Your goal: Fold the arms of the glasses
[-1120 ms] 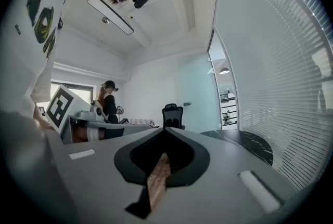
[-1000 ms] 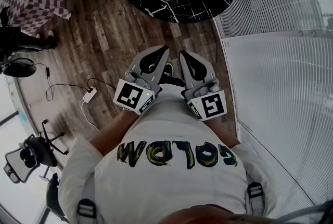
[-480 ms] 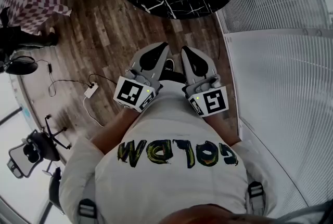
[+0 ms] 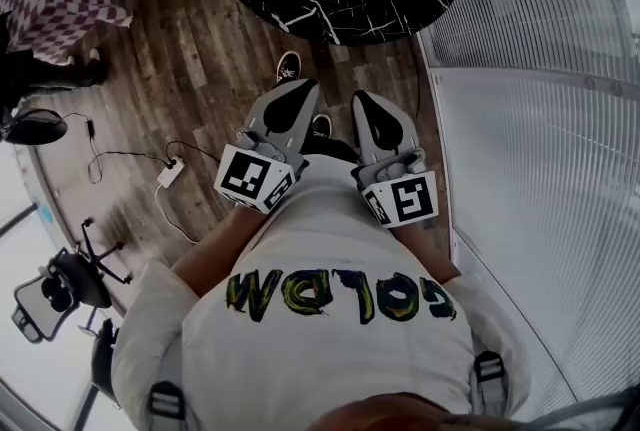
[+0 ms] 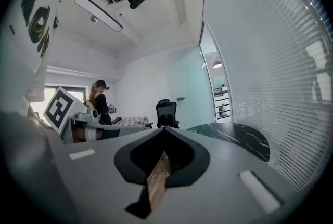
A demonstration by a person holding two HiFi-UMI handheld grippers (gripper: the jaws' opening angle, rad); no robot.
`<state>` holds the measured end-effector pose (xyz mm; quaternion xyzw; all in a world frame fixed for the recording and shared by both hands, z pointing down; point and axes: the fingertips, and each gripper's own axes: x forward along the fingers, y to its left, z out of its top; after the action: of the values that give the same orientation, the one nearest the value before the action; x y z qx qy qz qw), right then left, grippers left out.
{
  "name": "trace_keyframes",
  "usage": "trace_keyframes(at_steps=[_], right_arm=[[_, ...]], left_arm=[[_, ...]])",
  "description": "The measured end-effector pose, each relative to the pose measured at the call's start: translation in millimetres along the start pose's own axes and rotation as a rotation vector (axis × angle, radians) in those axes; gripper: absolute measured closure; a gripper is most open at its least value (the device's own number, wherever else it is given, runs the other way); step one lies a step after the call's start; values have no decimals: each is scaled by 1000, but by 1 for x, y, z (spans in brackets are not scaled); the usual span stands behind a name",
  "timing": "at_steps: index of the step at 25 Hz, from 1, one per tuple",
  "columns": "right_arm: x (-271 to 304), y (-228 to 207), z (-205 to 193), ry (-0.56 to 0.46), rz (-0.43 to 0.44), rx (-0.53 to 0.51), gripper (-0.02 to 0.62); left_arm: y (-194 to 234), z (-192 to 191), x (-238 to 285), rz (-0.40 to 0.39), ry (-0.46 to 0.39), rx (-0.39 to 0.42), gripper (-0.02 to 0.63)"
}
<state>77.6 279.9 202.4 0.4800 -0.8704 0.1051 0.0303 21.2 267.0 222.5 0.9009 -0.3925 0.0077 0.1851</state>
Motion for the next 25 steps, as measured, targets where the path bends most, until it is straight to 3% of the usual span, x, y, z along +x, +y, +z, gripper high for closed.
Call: trace_keyframes(at_steps=[14, 25], right_arm=[[162, -44, 27, 42, -52, -19, 592], [230, -76, 46, 41, -134, -25, 592]], left_arm=[[138, 53, 82, -47, 20, -22, 606], [194, 79, 126, -115, 51, -12, 606]])
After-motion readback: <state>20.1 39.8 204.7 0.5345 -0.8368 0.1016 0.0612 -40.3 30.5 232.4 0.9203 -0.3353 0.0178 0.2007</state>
